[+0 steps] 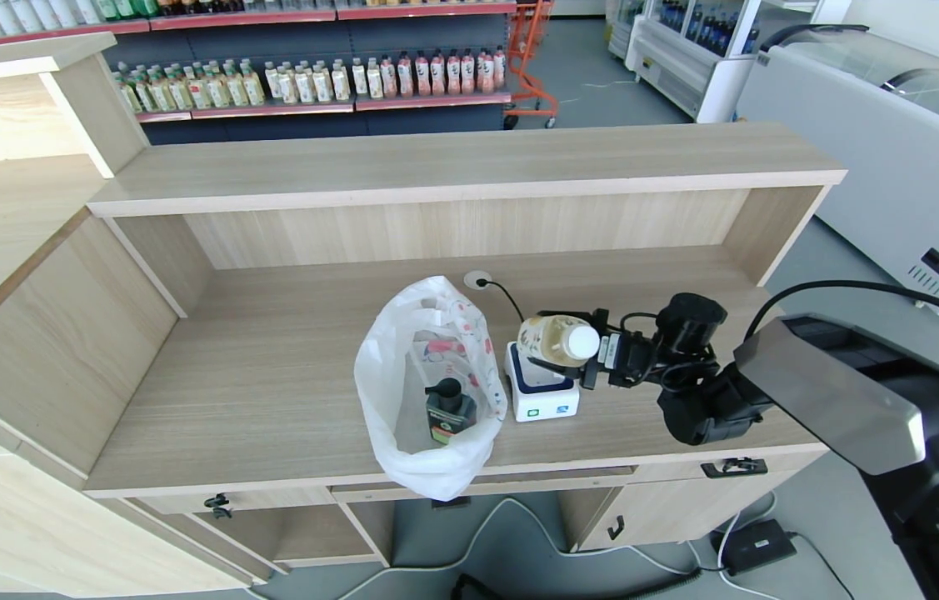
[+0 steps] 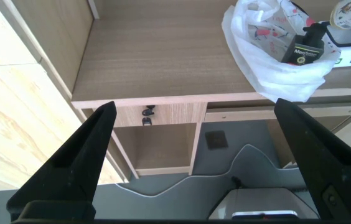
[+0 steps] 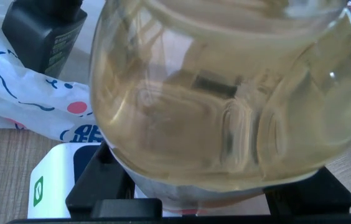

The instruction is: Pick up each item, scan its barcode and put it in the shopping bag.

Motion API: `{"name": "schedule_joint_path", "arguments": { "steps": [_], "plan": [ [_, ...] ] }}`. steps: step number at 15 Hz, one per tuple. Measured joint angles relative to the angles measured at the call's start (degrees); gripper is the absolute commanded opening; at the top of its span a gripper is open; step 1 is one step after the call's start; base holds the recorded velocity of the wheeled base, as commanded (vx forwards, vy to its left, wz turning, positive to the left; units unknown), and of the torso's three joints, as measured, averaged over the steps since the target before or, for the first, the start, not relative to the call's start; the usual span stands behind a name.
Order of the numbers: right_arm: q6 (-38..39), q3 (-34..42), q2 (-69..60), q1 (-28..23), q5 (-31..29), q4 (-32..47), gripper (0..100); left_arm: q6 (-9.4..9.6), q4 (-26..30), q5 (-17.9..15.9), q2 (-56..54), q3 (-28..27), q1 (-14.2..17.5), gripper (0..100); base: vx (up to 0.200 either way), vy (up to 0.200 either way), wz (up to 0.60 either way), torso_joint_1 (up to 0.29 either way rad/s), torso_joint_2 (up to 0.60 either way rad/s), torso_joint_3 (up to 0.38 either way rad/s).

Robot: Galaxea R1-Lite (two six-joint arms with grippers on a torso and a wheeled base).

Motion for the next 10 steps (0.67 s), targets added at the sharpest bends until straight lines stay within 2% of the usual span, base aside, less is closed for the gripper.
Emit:
{"name": "schedule_joint_path", "arguments": {
  "steps": [10],
  "plan": [
    [0.00, 0.39, 0.09, 0.00, -0.04, -0.49, 0, 0.02, 0.00, 0.00, -0.02, 0.00, 0.00, 100, 0.000, 0.000, 0.00, 0.000, 0.00, 0.000]
  ]
}}
